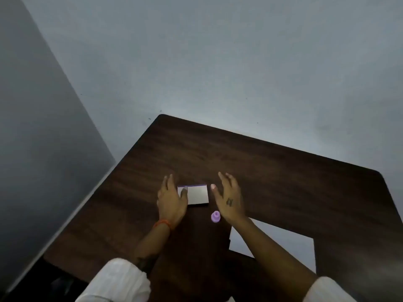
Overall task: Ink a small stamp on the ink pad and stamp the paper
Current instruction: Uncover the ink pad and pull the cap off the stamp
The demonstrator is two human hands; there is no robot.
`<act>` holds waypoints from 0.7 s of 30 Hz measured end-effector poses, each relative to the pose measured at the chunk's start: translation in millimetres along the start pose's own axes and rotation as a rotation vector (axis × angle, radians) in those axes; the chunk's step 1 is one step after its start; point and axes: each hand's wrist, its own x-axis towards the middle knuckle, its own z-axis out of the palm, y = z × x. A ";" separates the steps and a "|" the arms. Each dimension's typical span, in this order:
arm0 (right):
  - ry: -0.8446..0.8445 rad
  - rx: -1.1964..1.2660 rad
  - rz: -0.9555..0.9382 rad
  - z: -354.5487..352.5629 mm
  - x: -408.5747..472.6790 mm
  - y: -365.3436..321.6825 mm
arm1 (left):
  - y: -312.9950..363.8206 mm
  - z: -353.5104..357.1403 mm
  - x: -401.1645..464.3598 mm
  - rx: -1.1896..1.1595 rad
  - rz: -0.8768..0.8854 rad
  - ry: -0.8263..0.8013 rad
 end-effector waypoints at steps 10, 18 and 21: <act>-0.251 -0.074 0.206 24.9 11.7 -2.0 | -3.3 2.0 8.5 0.051 -0.177 -0.164; -0.239 -0.082 0.171 24.8 10.9 -6.0 | 4.1 4.2 4.7 0.085 -0.174 -0.158; -0.194 -0.045 0.167 21.7 8.3 -8.9 | 7.2 4.3 -0.8 0.073 -0.153 -0.120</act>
